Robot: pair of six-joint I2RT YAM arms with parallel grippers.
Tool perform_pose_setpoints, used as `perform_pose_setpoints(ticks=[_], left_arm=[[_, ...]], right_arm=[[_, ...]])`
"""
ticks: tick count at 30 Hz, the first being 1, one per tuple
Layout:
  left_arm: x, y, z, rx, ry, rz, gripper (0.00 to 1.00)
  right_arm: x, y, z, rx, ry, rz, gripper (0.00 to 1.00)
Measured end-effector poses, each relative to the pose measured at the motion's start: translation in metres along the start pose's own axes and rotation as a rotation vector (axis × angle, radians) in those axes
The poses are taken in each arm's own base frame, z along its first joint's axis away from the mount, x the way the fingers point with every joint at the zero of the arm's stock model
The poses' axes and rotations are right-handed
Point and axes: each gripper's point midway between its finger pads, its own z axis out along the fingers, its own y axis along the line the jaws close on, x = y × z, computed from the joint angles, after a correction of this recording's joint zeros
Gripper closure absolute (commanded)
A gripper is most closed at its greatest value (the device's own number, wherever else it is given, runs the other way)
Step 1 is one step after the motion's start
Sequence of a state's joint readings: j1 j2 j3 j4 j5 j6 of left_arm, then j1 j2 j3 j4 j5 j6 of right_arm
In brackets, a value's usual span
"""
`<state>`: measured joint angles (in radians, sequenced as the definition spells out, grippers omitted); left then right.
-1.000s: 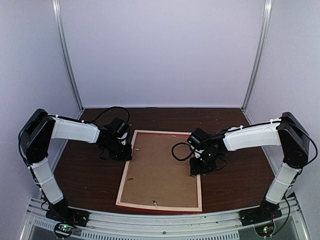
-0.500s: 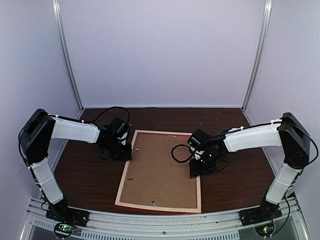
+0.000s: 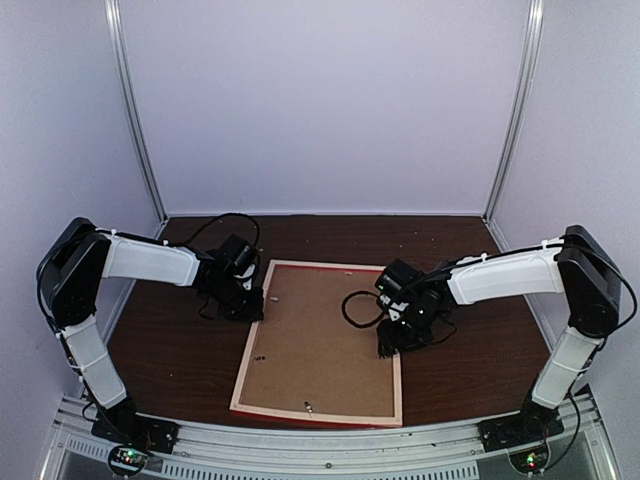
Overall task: Put the photo into the frame
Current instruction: Press the fastener onto the backboard.
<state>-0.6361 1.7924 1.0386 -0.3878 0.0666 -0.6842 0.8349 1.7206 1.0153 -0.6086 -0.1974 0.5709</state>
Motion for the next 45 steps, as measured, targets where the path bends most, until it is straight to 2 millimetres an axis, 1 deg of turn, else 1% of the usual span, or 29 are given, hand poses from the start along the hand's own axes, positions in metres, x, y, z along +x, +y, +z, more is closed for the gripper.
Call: perform_pose_setpoints(ticks=[6,13,26,45], left_arm=[[0.0,0.0,0.0,0.0,0.0,0.0,0.85],[0.0,0.0,0.0,0.0,0.0,0.0,0.85],[0.0,0.0,0.0,0.0,0.0,0.0,0.85],[0.0,0.0,0.0,0.0,0.0,0.001,0.85]], right_arm=[[0.002,0.0,0.0,-0.004,0.006,-0.015,0.46],[0.013,0.002,-0.001,-0.01,0.042,-0.04,0.45],[0.016,0.0,-0.002,-0.003,0.058,-0.052,0.58],[0.014,-0.007,-0.003,-0.013,0.07,-0.029,0.68]])
